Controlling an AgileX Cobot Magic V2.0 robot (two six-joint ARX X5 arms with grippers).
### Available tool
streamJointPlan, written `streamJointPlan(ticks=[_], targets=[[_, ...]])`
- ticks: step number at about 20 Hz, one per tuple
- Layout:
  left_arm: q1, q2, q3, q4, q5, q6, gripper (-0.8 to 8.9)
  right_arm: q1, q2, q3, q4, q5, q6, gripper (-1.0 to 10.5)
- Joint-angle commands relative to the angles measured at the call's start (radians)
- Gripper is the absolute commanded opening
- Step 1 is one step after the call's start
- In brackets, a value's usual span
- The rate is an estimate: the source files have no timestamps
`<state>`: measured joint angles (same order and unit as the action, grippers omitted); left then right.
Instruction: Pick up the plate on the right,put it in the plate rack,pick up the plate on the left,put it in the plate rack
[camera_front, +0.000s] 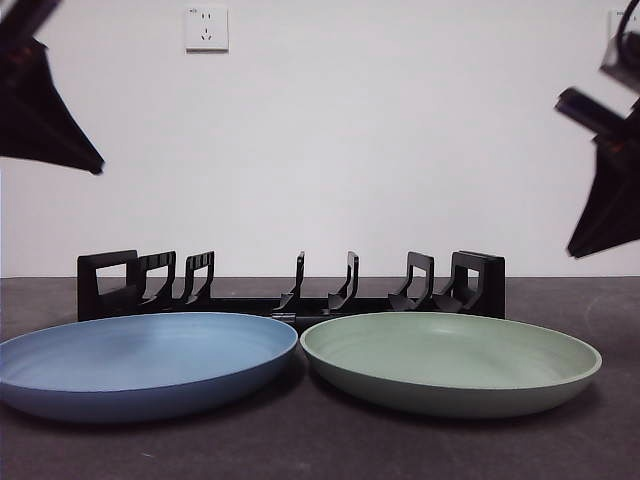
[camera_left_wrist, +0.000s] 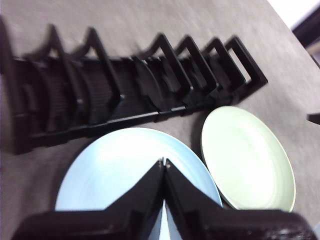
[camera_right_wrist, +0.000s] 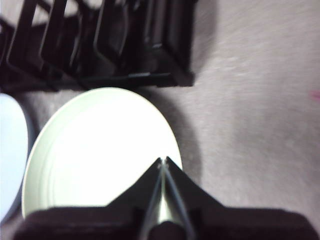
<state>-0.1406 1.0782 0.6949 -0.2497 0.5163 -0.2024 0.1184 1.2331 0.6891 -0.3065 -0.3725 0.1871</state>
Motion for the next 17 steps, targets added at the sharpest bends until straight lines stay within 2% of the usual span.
streamJointPlan(ticks=[1,2,3,9,11,15,17], targets=[[-0.018,0.048,0.016,0.005,0.008,0.023,0.88,0.003,0.066,0.021,-0.002,-0.021,-0.029,1.8],[-0.026,0.066,0.021,0.013,0.006,0.023,1.85,0.008,0.095,0.027,-0.002,-0.021,-0.03,1.9],[-0.031,0.08,0.029,0.015,0.003,0.023,2.29,0.009,0.114,0.028,-0.002,-0.021,-0.031,1.9],[-0.057,0.115,0.066,0.041,-0.021,0.023,2.29,0.01,0.23,0.028,-0.001,-0.028,-0.031,1.9],[-0.057,0.115,0.066,0.051,-0.028,0.023,2.29,0.021,0.266,0.028,-0.001,-0.076,-0.031,1.7],[-0.058,0.115,0.066,0.046,-0.047,0.023,2.29,0.048,0.299,0.028,-0.001,-0.064,-0.026,-0.1],[-0.06,0.115,0.066,0.046,-0.047,0.024,2.29,0.048,0.293,0.03,-0.002,-0.063,-0.015,-0.1]])
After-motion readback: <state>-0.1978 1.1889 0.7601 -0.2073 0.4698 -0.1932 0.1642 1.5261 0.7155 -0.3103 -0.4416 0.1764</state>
